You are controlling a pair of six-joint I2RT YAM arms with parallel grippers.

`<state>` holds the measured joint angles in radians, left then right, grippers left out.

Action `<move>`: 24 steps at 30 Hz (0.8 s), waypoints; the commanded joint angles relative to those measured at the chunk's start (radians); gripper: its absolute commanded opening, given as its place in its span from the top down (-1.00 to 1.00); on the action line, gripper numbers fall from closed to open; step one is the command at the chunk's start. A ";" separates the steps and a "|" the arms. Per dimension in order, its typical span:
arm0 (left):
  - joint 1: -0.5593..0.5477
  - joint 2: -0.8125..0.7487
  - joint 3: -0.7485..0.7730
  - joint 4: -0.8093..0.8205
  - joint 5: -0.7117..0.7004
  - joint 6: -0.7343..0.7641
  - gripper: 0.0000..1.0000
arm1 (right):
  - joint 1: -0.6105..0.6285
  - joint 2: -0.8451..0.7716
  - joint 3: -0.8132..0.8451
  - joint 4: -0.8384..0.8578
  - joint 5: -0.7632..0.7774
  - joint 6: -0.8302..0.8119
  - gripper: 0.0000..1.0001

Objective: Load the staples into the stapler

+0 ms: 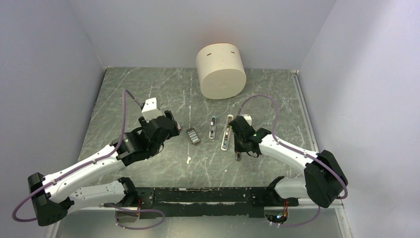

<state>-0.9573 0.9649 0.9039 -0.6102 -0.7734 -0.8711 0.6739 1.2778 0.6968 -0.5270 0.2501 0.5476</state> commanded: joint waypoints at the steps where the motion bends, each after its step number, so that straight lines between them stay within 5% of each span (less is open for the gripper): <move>1: 0.006 -0.007 0.016 0.023 0.003 0.003 -0.48 | -0.007 0.011 -0.006 0.007 -0.003 -0.006 0.58; 24: 0.006 -0.006 0.019 0.018 0.003 0.000 -0.47 | -0.007 0.040 0.001 -0.011 -0.008 0.001 0.58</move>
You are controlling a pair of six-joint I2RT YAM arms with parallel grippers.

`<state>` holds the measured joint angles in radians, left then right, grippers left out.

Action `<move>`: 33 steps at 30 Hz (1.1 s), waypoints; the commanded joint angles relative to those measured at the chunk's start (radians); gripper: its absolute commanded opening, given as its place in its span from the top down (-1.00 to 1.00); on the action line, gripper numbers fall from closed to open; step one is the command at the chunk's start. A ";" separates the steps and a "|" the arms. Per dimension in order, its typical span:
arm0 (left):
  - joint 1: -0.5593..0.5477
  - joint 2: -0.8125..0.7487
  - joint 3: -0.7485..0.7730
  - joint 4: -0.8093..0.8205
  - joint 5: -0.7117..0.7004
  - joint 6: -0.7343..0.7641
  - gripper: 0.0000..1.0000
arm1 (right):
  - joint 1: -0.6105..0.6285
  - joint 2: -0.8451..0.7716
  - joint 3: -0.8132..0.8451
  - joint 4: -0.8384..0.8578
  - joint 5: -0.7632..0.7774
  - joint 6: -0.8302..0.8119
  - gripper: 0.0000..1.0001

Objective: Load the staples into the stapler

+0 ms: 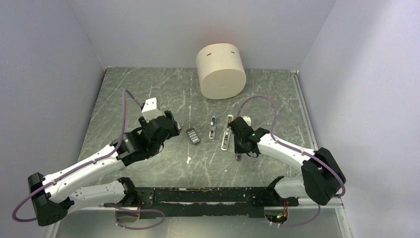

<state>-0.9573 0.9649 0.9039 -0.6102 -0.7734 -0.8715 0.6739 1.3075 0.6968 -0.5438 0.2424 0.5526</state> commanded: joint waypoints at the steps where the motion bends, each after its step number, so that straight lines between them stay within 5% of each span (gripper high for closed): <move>1: 0.006 -0.006 0.020 0.018 0.003 0.000 -0.47 | -0.007 0.012 0.002 0.007 0.001 -0.003 0.58; 22: 0.006 0.000 0.026 0.035 0.032 0.006 -0.47 | -0.013 -0.084 0.103 -0.070 0.042 0.041 0.19; 33: 0.006 -0.002 0.018 0.028 0.028 0.000 -0.47 | -0.032 -0.010 0.089 -0.092 0.121 0.099 0.34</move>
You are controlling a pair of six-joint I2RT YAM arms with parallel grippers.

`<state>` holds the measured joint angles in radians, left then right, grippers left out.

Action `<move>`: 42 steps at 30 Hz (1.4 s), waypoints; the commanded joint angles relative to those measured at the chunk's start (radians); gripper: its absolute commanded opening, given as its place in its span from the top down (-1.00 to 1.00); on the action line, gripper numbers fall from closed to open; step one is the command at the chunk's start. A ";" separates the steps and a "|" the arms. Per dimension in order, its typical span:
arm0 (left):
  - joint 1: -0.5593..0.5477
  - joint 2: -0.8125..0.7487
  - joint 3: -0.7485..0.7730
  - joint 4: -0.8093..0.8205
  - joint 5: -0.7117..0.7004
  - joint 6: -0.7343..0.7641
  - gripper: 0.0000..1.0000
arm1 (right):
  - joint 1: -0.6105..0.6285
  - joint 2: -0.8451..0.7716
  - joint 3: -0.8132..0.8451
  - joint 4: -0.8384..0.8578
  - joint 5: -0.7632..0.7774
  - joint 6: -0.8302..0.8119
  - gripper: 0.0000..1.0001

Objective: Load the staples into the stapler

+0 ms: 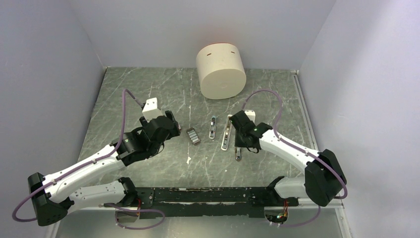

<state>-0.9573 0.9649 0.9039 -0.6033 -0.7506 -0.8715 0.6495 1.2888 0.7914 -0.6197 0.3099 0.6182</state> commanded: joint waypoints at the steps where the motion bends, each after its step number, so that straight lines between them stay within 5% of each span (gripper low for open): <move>1: 0.006 -0.004 0.018 0.020 0.003 0.000 -0.47 | -0.008 0.012 -0.009 -0.016 0.057 0.036 0.30; 42: 0.006 0.009 0.017 0.026 -0.012 0.006 -0.48 | -0.020 0.049 -0.072 -0.008 -0.026 0.037 0.31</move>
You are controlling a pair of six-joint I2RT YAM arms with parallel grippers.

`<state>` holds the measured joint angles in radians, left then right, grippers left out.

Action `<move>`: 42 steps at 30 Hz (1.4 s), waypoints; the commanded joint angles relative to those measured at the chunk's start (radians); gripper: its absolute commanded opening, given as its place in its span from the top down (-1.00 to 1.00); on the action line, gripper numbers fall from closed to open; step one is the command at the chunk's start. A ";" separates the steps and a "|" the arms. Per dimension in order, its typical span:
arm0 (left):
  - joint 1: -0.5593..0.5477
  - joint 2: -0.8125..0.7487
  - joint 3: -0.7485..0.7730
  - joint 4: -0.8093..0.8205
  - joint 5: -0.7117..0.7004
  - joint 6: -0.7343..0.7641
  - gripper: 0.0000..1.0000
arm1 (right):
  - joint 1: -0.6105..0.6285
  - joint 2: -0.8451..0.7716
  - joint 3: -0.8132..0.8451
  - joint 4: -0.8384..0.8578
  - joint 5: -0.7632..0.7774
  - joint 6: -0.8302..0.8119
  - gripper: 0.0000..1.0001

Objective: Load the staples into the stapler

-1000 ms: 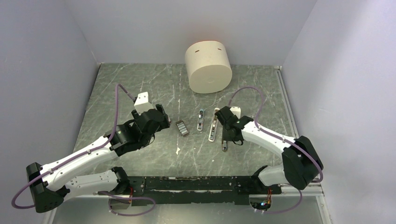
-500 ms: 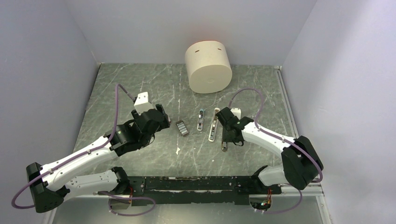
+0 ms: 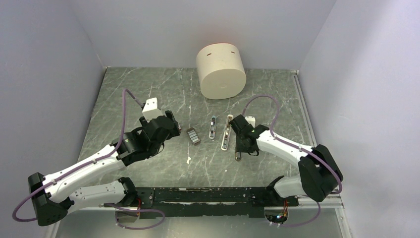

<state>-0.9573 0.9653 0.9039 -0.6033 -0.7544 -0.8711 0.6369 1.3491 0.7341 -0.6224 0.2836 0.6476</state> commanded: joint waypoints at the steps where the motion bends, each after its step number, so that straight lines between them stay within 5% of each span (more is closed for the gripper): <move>1: 0.006 0.011 0.018 0.024 -0.007 0.004 -0.48 | -0.007 -0.013 -0.017 -0.006 -0.006 0.005 0.32; 17: 0.006 0.027 -0.003 0.081 0.094 0.015 -0.55 | -0.034 -0.131 0.104 -0.053 0.046 -0.001 0.20; 26: 0.006 0.048 -0.052 0.200 0.235 0.035 -0.82 | -0.043 -0.050 0.286 -0.009 0.060 -0.063 -0.25; 30: 0.008 0.085 -0.065 0.239 0.299 0.036 -0.70 | -0.046 0.022 0.362 0.018 0.054 -0.078 -0.35; 36: 0.040 0.155 -0.110 0.344 0.440 0.020 -0.25 | -0.046 0.124 0.482 0.034 0.041 -0.131 -0.35; 42: 0.071 0.223 -0.162 0.466 0.544 -0.033 -0.19 | -0.029 0.207 0.583 0.059 0.020 -0.193 -0.24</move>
<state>-0.9047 1.1564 0.7643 -0.2687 -0.3157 -0.8654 0.5976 1.5105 1.2369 -0.5884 0.3038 0.5091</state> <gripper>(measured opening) 0.599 0.626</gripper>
